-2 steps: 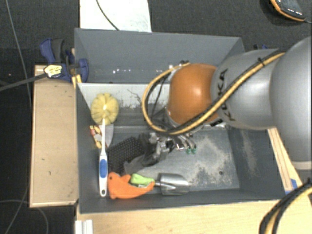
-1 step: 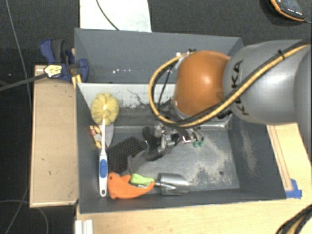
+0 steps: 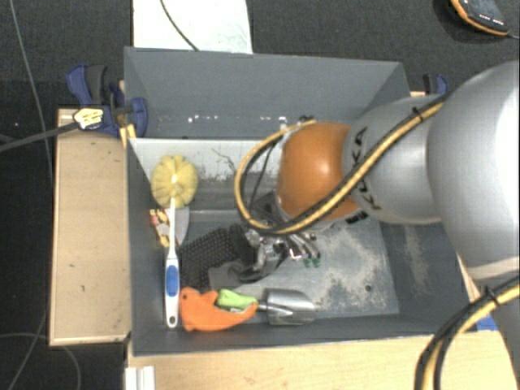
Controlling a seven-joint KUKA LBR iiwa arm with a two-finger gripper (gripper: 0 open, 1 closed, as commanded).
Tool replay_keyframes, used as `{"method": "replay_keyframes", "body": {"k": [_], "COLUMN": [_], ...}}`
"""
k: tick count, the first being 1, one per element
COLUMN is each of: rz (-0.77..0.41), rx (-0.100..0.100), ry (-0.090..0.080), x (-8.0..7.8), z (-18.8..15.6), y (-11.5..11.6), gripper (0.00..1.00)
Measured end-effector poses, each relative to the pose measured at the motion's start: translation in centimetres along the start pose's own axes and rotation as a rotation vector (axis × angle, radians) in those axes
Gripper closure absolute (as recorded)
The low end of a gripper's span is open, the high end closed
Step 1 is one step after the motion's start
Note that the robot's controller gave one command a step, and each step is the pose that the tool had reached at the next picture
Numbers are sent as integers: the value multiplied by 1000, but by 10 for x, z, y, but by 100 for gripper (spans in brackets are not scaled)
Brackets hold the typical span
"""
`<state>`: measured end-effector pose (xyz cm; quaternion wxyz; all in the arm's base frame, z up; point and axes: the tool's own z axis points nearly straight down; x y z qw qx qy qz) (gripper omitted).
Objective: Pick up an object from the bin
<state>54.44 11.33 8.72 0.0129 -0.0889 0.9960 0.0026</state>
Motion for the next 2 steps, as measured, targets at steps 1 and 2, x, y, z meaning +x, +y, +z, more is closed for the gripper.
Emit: {"method": "replay_keyframes", "body": {"k": [1, 2], "rz": [-8, -51], "rx": [1, 0], "ry": [8, -1], "x": [6, 0], "z": [-83, -155], "y": [6, 0], "gripper": [100, 100]}}
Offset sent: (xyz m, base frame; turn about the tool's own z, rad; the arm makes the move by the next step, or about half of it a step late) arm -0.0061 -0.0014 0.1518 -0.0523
